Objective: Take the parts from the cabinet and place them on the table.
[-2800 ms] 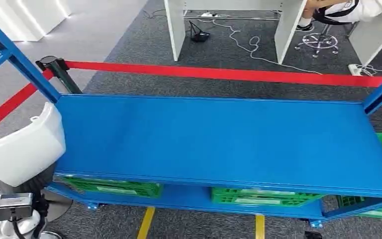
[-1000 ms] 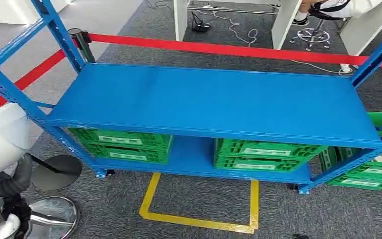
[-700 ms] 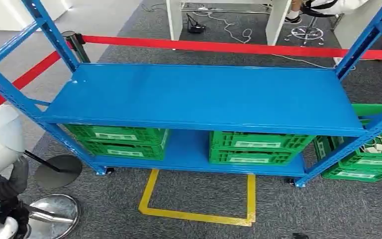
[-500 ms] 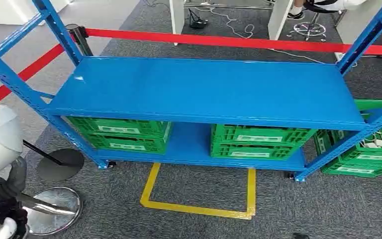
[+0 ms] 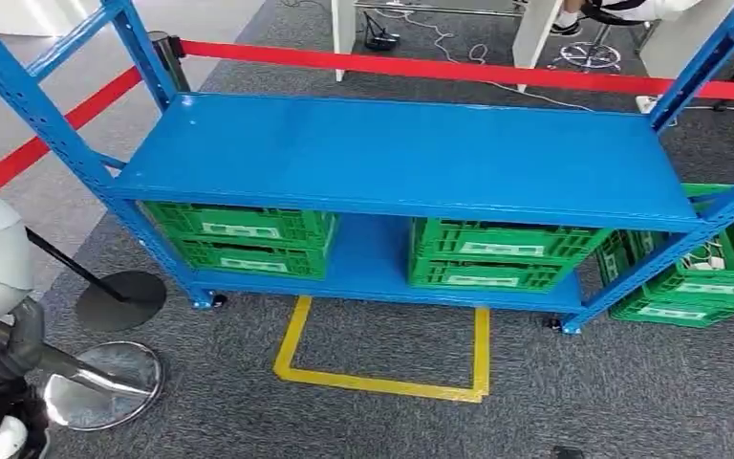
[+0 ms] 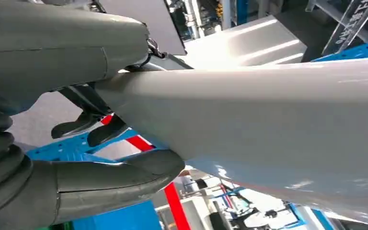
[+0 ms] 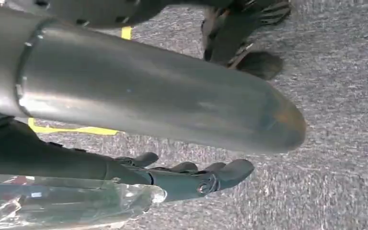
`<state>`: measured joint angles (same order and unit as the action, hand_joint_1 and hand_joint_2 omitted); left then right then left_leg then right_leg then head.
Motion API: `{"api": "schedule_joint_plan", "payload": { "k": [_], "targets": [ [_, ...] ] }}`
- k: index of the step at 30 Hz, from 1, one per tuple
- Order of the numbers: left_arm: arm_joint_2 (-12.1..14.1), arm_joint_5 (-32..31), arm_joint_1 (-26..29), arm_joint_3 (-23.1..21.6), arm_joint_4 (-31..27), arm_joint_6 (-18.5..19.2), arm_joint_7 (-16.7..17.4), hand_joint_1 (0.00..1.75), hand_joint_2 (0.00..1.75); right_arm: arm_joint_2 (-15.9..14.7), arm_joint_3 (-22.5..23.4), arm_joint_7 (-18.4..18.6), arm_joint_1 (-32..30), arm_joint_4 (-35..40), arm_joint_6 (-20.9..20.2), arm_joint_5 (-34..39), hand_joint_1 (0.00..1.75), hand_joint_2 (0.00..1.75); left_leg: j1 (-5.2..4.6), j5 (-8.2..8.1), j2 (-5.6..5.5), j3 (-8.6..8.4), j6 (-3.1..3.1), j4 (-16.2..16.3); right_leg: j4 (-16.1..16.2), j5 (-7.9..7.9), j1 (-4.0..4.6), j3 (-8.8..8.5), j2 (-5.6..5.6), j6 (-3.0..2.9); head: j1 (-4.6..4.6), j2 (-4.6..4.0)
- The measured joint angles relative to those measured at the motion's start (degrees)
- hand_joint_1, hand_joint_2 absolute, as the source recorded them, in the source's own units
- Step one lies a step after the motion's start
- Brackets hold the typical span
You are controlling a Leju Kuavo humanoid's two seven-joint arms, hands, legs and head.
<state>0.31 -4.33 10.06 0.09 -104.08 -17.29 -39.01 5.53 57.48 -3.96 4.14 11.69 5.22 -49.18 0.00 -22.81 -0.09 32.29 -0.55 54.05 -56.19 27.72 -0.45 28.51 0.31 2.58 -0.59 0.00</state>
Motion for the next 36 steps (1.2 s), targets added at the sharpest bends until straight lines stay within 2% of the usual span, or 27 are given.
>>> {"api": "schedule_joint_plan", "payload": {
  "k": [1, 4, 5, 7, 9, 10, 11, 13, 14, 15, 16, 19, 20, 21, 22, 24, 25, 26, 27, 28, 29, 30, 31, 32, 33, 35, 36],
  "targets": [
    [0.0, 0.0, -0.1, 0.0, 0.0, 0.0, 0.0, 1.75, 1.75, 0.0, 0.0, -0.1, 0.2, 0.0, 0.0, 0.0, 0.0, 0.0, -0.2, 0.29, 0.03, 0.33, 0.37, 0.1, 1.4, 0.29, 0.29, -1.52, 0.12, -0.12, 0.13, 0.0],
    [-0.1, -0.2, 0.0, -0.1, 0.0, 0.0, 0.0, 1.75, 1.75, 0.0, 0.0, -0.2, -0.1, 0.0, 0.0, 0.0, 0.0, 0.0, 0.01, 1.43, 0.04, 0.47, 1.3, 0.0, 0.8, -0.31, 0.51, -0.61, 0.17, -0.78, 0.09, 0.0],
    [0.0, -0.4, 0.1, -0.1, 0.0, 0.0, 0.0, 1.75, 1.75, 0.1, 0.0, -0.2, -0.1, 0.0, 0.0, 0.0, 0.0, 0.0, -0.12, 1.27, -0.07, 0.76, 1.55, 0.1, 1.2, -0.88, 0.06, 0.21, -0.02, -1.42, 0.04, 0.0],
    [0.0, -0.5, 0.1, -0.2, 0.0, -0.2, 0.0, 1.75, 1.75, 0.1, 0.0, -0.2, 0.1, 0.0, 0.0, -0.2, 0.0, 0.0, -0.02, -3.45, -0.03, 2.6, 2.17, 4.3, 1.1, -1.66, -0.06, 0.71, -0.14, -2.38, 0.59, 0.0],
    [0.0, -0.6, 0.3, -0.2, 0.0, -0.6, 0.0, 1.75, 1.75, 0.1, 0.0, 0.0, 0.1, 0.0, 0.1, -0.3, 0.0, 0.0, 0.2, -9.25, -0.02, 6.02, 2.7, 14.2, 1.1, -2.64, 0.02, 2.0, -0.19, -2.55, 0.5, 0.0],
    [0.0, -0.6, 0.4, -0.2, 0.0, -0.7, 0.0, 1.75, 1.75, 0.1, 0.0, 0.1, 0.0, 0.0, 0.1, -0.4, 0.0, 0.0, 0.2, -10.74, -0.02, 7.13, 2.84, 18.1, 1.0, -3.08, 0.05, 2.65, -0.24, -2.51, 0.55, 0.0],
    [0.0, -0.6, 0.5, -0.3, 0.0, -0.8, 0.0, 1.75, 1.75, 0.1, 0.1, 0.2, 0.0, 0.0, 0.1, -0.5, 0.0, 0.0, 0.2, -10.51, -0.02, 6.99, 2.88, 19.3, 0.9, -3.52, 0.06, 3.26, -0.29, -2.43, 0.52, 0.0],
    [0.0, -0.6, 0.6, -0.3, 0.0, -0.9, 0.0, 1.75, 1.75, 0.1, 0.1, 0.2, -0.1, 0.0, 0.2, -0.6, 0.0, 0.0, 0.2, -6.8, -0.02, 3.2, 2.75, 14.5, 0.6, -4.33, 0.03, 4.48, -0.3, -2.21, 0.55, 0.0],
    [0.0, -0.6, 0.6, -0.3, 0.0, -0.9, 0.0, 1.75, 1.75, 0.1, 0.0, 0.2, -0.1, 0.0, 0.2, -0.6, 0.0, 0.0, 0.21, -4.68, -0.01, -0.33, 2.6, 9.2, 0.5, -4.73, -0.04, 5.04, -0.28, -2.03, 0.52, 0.0],
    [0.0, -0.6, 0.6, -0.3, 0.0, -0.9, 0.0, 1.75, 1.75, 0.1, 0.1, 0.2, 0.0, 0.0, 0.2, -0.6, 0.0, 0.0, 0.21, -3.91, -0.01, -3.87, 2.46, 4.0, 0.3, -5.05, -0.04, 5.39, -0.23, -1.79, 0.55, 0.0],
    [0.0, -0.6, 0.5, -0.3, -0.1, -0.9, 0.0, 1.75, 1.75, 0.1, 0.1, 0.2, 0.0, 0.0, 0.3, -0.7, 0.0, 0.0, 0.08, -4.77, -0.06, -6.54, 2.21, -0.2, 0.0, -5.34, 0.34, 5.92, -0.13, -1.5, 0.61, 0.0],
    [0.0, -0.5, 0.7, -0.4, -0.2, -0.9, 0.0, 1.75, 1.75, 0.1, 0.1, 0.1, -0.1, 0.0, 0.3, -0.7, 0.0, 0.0, -0.17, -4.66, -0.14, -5.51, 1.19, -0.4, 0.1, -6.8, 0.24, 6.49, -0.18, -0.56, 0.46, 0.0],
    [0.0, -0.5, 0.8, -0.3, -0.2, -0.9, 0.0, 1.75, 1.75, 0.1, 0.1, 0.0, -0.3, 0.0, 0.3, -0.7, 0.0, 0.0, -0.03, -4.1, -0.07, -5.12, 0.56, -0.6, 0.2, -7.23, 0.26, 6.73, -0.14, -0.16, 0.48, 0.0],
    [0.0, -0.5, 0.7, -0.4, -0.2, -0.9, 0.0, 1.75, 1.75, 0.0, 0.1, -0.1, -0.3, 0.0, 0.3, -0.7, 0.0, 0.0, 0.24, -3.53, 0.12, -4.63, 0.07, -0.6, -0.3, -6.3, 0.1, 7.28, -0.09, 0.08, 0.55, 0.0],
    [0.0, -0.5, 0.8, -0.4, -0.2, -1.0, 0.0, 1.75, 1.75, 0.1, 0.1, -0.5, -0.4, 0.0, 0.3, -0.7, 0.0, 0.0, 0.23, -2.97, 0.1, -3.88, -0.41, -0.6, -2.7, -2.83, 0.14, 8.66, -0.14, 0.25, 0.26, 0.0],
    [0.0, -0.6, 0.8, -0.3, -0.3, -1.4, 0.0, 1.75, 1.75, 0.1, 0.1, -1.4, -0.3, 0.0, 0.4, -0.9, 0.0, 0.0, 0.11, -1.76, 0.12, -2.43, -0.67, -0.5, -12.2, 3.79, -0.02, 11.38, -0.16, 0.65, 0.24, 0.0],
    [0.0, -0.7, 0.9, -0.3, -0.3, -1.4, 0.0, 1.75, 1.75, 0.1, 0.1, -1.7, -0.2, 0.0, 0.7, -0.9, 0.0, 0.0, 0.03, -1.21, 0.13, -1.72, -0.67, -0.5, -16.5, 5.49, -0.01, 12.37, -0.15, 0.75, 0.22, 0.0],
    [0.0, -0.7, 1.1, -0.3, -0.3, -1.4, 0.0, 1.75, 1.75, 0.1, 0.1, -2.0, -0.2, 0.0, 0.9, -0.9, 0.0, 0.0, -0.02, -0.68, 0.13, -1.04, -0.65, -0.4, -18.9, 5.67, 0.01, 12.46, -0.14, 0.82, 0.24, 0.0],
    [0.0, -0.7, 1.2, -0.3, -0.4, -1.5, 0.0, 1.75, 1.75, 0.1, 0.1, -2.2, -0.2, 0.0, 0.9, -0.9, 0.0, 0.0, -0.04, -0.16, 0.12, -0.34, -0.59, -0.4, -18.6, 4.29, 0.01, 11.25, -0.15, 0.76, 0.22, 0.0],
    [0.0, -0.7, 1.3, -0.3, -0.4, -1.5, 0.0, 1.75, 1.75, 0.1, 0.1, -2.3, -0.2, 0.0, 1.0, -0.9, 0.0, 0.0, -0.04, 0.42, 0.1, 0.36, -0.46, -0.4, -15.6, 2.0, 0.02, 8.62, -0.14, 0.62, 0.22, 0.0],
    [0.0, -0.7, 1.4, -0.3, -0.4, -1.5, 0.0, 1.75, 1.75, 0.1, 0.1, -2.5, -0.2, 0.0, 1.1, -0.9, 0.0, 0.0, -0.04, 0.88, 0.03, 0.92, -0.29, -0.3, -10.9, 0.1, 0.02, 5.23, -0.15, 0.45, 0.24, 0.0],
    [0.0, -0.7, 1.4, -0.3, -0.5, -1.5, 0.0, 1.75, 1.75, 0.1, 0.1, -2.6, 0.0, 0.0, 1.2, -0.9, 0.0, 0.0, -0.04, 1.36, 0.0, 1.37, -0.04, -0.2, -5.0, -0.65, 0.0, 1.06, -0.15, 0.27, 0.22, 0.0],
    [0.0, -0.8, 1.5, -0.3, -0.7, -1.5, 0.0, 1.75, 1.75, 0.1, 0.1, -2.8, 0.2, 0.0, 1.3, -0.9, 0.0, 0.0, -0.19, 1.68, -0.02, 1.64, 0.32, -0.1, 0.1, 1.42, 0.08, -2.09, -0.14, 0.11, 0.2, 0.0],
    [0.0, -0.9, 1.5, -0.2, -1.0, -1.5, 0.0, 1.75, 1.75, 0.1, 0.1, -3.0, 0.4, 0.0, 1.4, -0.9, 0.0, 0.0, -0.27, 2.0, 0.05, 1.77, 0.61, 0.0, 2.0, 1.73, 0.3, -3.62, 0.04, -0.11, 0.37, 0.0],
    [0.0, -1.1, 1.5, -0.2, -1.1, -1.5, 0.0, 1.75, 1.75, 0.1, 0.1, -3.1, 0.4, 0.0, 1.6, -0.9, 0.0, 0.0, -0.24, 2.31, 0.06, 1.7, 0.96, -0.1, 1.9, 1.68, 0.37, -2.5, 0.04, -0.4, 0.37, 0.0],
    [0.0, -1.3, 1.7, -0.3, -1.6, -1.6, 0.0, 1.75, 1.75, 0.1, 0.2, -3.5, 0.3, 0.0, 1.9, -0.7, 0.0, 0.0, -0.05, 3.1, 0.05, 1.71, 1.67, -0.7, 1.6, 1.29, 0.68, -2.06, 0.04, -1.33, 0.15, 0.0],
    [0.0, -1.3, 1.9, -0.3, -1.9, -1.7, 0.0, 1.75, 1.75, 0.1, 0.3, -3.8, 0.3, 0.0, 2.0, -0.7, 0.0, 0.0, -0.06, 1.72, 0.04, 1.98, 0.99, -0.6, 1.9, 1.28, 0.46, -1.87, -0.04, -0.75, 0.17, 0.0]
  ]
}}
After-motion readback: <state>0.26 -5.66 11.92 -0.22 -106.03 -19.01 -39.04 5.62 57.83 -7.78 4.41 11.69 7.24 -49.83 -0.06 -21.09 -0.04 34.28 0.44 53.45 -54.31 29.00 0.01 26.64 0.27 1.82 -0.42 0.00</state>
